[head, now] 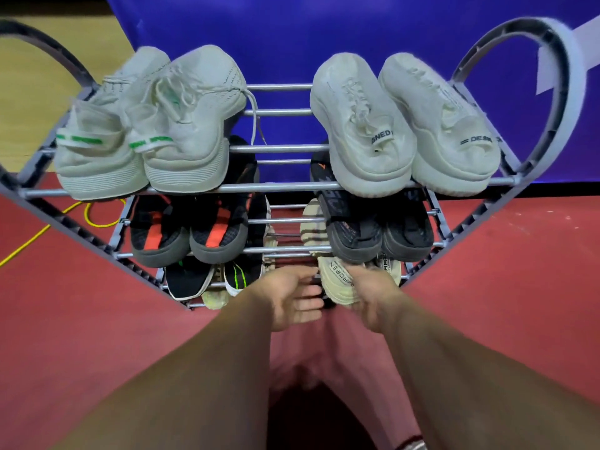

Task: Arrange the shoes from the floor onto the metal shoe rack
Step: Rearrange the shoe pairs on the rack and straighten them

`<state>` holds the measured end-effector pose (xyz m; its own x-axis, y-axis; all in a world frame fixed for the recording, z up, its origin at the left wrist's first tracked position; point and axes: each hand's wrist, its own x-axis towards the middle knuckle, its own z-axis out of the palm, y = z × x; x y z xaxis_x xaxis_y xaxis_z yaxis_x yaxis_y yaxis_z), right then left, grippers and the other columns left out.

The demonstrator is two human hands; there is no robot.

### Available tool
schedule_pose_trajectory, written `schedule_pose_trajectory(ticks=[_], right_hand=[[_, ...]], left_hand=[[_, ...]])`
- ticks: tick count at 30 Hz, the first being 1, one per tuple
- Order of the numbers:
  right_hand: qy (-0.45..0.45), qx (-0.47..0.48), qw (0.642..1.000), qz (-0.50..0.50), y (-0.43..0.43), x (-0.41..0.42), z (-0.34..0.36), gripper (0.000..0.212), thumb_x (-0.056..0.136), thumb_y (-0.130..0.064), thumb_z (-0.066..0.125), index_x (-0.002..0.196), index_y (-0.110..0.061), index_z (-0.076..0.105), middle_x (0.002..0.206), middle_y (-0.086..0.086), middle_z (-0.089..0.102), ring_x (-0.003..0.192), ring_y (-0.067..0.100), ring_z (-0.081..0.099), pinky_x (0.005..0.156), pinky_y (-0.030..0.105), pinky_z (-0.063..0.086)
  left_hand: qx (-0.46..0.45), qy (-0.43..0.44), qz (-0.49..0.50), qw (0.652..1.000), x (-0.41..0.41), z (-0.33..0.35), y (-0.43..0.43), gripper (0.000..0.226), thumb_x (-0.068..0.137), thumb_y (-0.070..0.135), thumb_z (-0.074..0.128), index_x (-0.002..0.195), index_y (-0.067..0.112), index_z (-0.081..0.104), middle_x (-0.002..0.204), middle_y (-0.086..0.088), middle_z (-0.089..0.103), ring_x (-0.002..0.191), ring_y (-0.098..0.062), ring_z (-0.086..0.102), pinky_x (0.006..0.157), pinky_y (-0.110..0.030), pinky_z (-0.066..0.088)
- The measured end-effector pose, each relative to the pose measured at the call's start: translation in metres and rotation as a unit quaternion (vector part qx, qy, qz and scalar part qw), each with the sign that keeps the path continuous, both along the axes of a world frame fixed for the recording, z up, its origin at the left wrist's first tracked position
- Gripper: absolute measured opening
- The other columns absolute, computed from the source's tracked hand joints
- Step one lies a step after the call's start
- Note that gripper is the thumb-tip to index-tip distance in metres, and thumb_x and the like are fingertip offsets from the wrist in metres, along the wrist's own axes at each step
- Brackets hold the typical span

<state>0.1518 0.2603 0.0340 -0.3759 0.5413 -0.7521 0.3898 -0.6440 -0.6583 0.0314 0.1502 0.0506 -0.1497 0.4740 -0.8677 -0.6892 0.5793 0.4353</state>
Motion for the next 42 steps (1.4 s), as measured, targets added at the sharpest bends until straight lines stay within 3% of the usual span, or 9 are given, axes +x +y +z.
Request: schedule_pose_trajectory(ticks=[3, 7, 13, 24, 27, 31, 34, 38, 42], right_hand=[[0.051, 0.0, 0.997, -0.048, -0.005, -0.015, -0.007, 0.022, 0.096, -0.021, 0.069, 0.115, -0.009, 0.07, 0.098, 0.012, 0.08, 0.09, 0.032, 0.076, 0.09, 0.052, 0.06], [0.093, -0.028, 0.991, -0.094, -0.002, -0.025, -0.014, 0.018, 0.102, -0.015, 0.06, 0.111, -0.004, 0.07, 0.089, 0.01, 0.079, 0.071, 0.023, 0.075, 0.066, 0.038, 0.061], [0.061, -0.046, 0.991, -0.113, 0.006, -0.025, -0.027, 0.025, 0.101, -0.016, 0.063, 0.122, -0.006, 0.068, 0.099, 0.008, 0.079, 0.083, 0.024, 0.073, 0.063, 0.033, 0.058], [0.01, -0.035, 0.996, -0.084, 0.016, -0.028, -0.034, 0.022, 0.098, -0.017, 0.065, 0.119, -0.015, 0.07, 0.111, 0.006, 0.077, 0.109, 0.028, 0.072, 0.093, 0.043, 0.059], [0.013, -0.049, 0.995, -0.085, 0.02, -0.027, -0.033, 0.017, 0.1, -0.016, 0.065, 0.115, -0.011, 0.071, 0.107, 0.008, 0.078, 0.1, 0.024, 0.073, 0.093, 0.04, 0.06], [0.006, -0.04, 0.997, -0.069, 0.011, -0.027, -0.035, 0.023, 0.097, -0.024, 0.069, 0.118, -0.017, 0.068, 0.108, 0.006, 0.076, 0.095, 0.023, 0.073, 0.078, 0.034, 0.063], [-0.026, 0.019, 0.999, -0.042, 0.003, -0.029, -0.039, 0.042, 0.088, -0.038, 0.074, 0.125, -0.023, 0.064, 0.112, 0.005, 0.076, 0.094, 0.028, 0.076, 0.077, 0.041, 0.065], [-0.021, 0.044, 0.998, -0.035, 0.004, -0.027, -0.033, 0.038, 0.094, -0.034, 0.07, 0.128, -0.018, 0.061, 0.111, 0.007, 0.073, 0.095, 0.027, 0.075, 0.081, 0.044, 0.064], [-0.047, 0.061, 0.997, 0.0, 0.004, -0.024, -0.031, 0.028, 0.097, -0.036, 0.065, 0.116, -0.016, 0.063, 0.115, 0.031, 0.069, 0.08, 0.025, 0.054, 0.079, 0.038, 0.058]], left_hand=[[0.016, 0.003, -0.002, 1.0, 0.007, -0.006, 0.007, 0.024, 0.099, 0.029, 0.062, 0.114, 0.013, 0.071, 0.11, -0.007, 0.069, 0.1, -0.026, 0.068, 0.08, -0.04, 0.06], [0.034, 0.039, 0.07, 0.996, 0.005, -0.024, 0.019, 0.025, 0.098, 0.019, 0.065, 0.12, 0.009, 0.067, 0.105, -0.012, 0.076, 0.089, -0.027, 0.074, 0.072, -0.035, 0.062], [0.04, 0.067, 0.107, 0.991, 0.007, -0.041, 0.033, 0.027, 0.098, 0.014, 0.064, 0.123, 0.004, 0.061, 0.109, -0.014, 0.075, 0.086, -0.028, 0.076, 0.068, -0.033, 0.063], [0.031, 0.069, 0.122, 0.99, 0.013, -0.053, 0.042, 0.023, 0.095, 0.009, 0.066, 0.117, 0.007, 0.059, 0.114, -0.017, 0.072, 0.099, -0.033, 0.074, 0.074, -0.035, 0.063], [0.041, 0.075, 0.14, 0.986, 0.011, -0.054, 0.042, 0.019, 0.093, 0.008, 0.069, 0.107, 0.01, 0.056, 0.113, -0.017, 0.072, 0.102, -0.034, 0.073, 0.083, -0.039, 0.063], [0.022, 0.1, 0.139, 0.985, 0.01, -0.058, 0.041, 0.014, 0.095, 0.007, 0.067, 0.107, 0.008, 0.06, 0.104, -0.016, 0.075, 0.095, -0.031, 0.075, 0.077, -0.036, 0.063], [0.007, 0.103, 0.137, 0.985, 0.012, -0.059, 0.042, 0.013, 0.097, 0.004, 0.062, 0.11, 0.001, 0.061, 0.103, -0.02, 0.074, 0.091, -0.031, 0.075, 0.077, -0.038, 0.064], [0.013, 0.109, 0.14, 0.984, 0.012, -0.056, 0.044, 0.007, 0.097, 0.0, 0.059, 0.104, 0.0, 0.061, 0.1, -0.023, 0.074, 0.081, -0.03, 0.075, 0.067, -0.034, 0.064], [0.009, 0.126, 0.158, 0.979, 0.012, -0.057, 0.046, 0.004, 0.098, -0.001, 0.057, 0.101, 0.001, 0.058, 0.102, -0.024, 0.072, 0.085, -0.032, 0.074, 0.073, -0.04, 0.064]])
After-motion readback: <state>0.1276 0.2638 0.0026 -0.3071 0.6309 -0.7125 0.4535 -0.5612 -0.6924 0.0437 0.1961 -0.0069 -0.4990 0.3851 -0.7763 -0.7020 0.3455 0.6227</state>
